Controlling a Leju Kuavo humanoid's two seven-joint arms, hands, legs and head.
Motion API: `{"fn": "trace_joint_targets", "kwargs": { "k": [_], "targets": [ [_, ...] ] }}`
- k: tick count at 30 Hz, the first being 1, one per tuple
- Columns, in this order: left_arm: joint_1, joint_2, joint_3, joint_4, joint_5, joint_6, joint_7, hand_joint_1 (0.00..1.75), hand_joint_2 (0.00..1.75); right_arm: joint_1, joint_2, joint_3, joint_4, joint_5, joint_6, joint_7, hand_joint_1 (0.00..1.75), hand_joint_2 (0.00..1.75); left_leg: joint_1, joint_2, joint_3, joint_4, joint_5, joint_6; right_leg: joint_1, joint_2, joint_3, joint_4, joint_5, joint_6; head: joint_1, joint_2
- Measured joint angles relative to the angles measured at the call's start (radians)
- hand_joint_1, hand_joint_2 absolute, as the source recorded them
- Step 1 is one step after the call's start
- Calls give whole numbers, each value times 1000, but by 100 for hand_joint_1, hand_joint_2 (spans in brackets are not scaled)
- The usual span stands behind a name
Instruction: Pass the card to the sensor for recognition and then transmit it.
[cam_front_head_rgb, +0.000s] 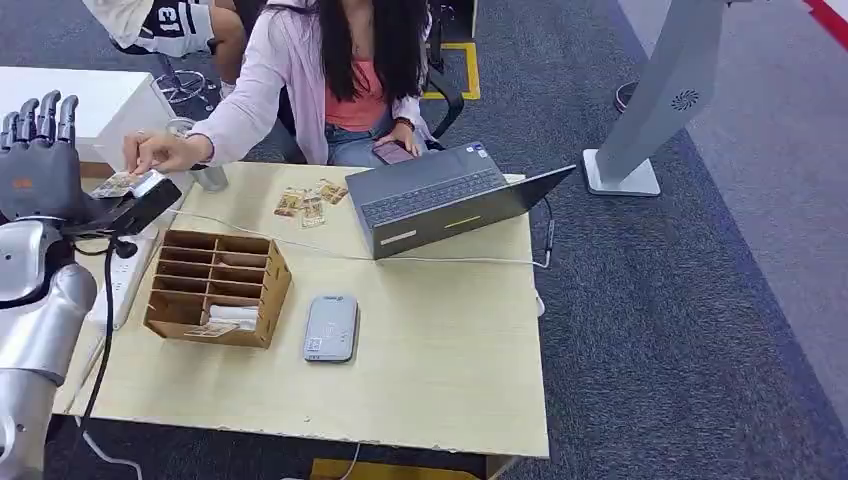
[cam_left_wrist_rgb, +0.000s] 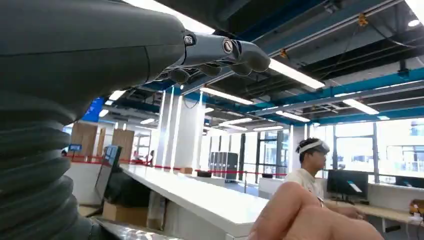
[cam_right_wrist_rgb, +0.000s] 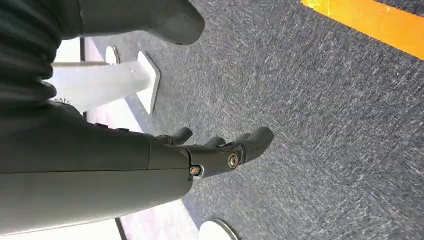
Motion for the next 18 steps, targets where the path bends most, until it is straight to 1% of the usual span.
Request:
{"fn": "trace_joint_targets", "kwargs": {
  "k": [1, 2, 18],
  "targets": [
    [-5, 0, -5, 8, -3, 2, 3, 17, 175, 0, -1, 1, 0, 1, 0, 0, 0, 175, 0, 0, 0, 0, 0, 0, 0, 0, 0, 0, 0, 0, 0, 0],
    [-6, 0, -6, 11, -5, 2, 3, 175, 175, 0, -1, 2, 0, 4, 0, 0, 0, 175, 0, 0, 0, 0, 0, 0, 0, 0, 0, 0, 0, 0, 0, 0],
    [-10, 0, -10, 51, -8, 3, -1, 175, 175, 0, -5, 2, 2, 10, 0, 2, 0, 175, 0, 0, 0, 0, 0, 0, 0, 0, 0, 0, 0, 0, 0, 0]
  ]
}}
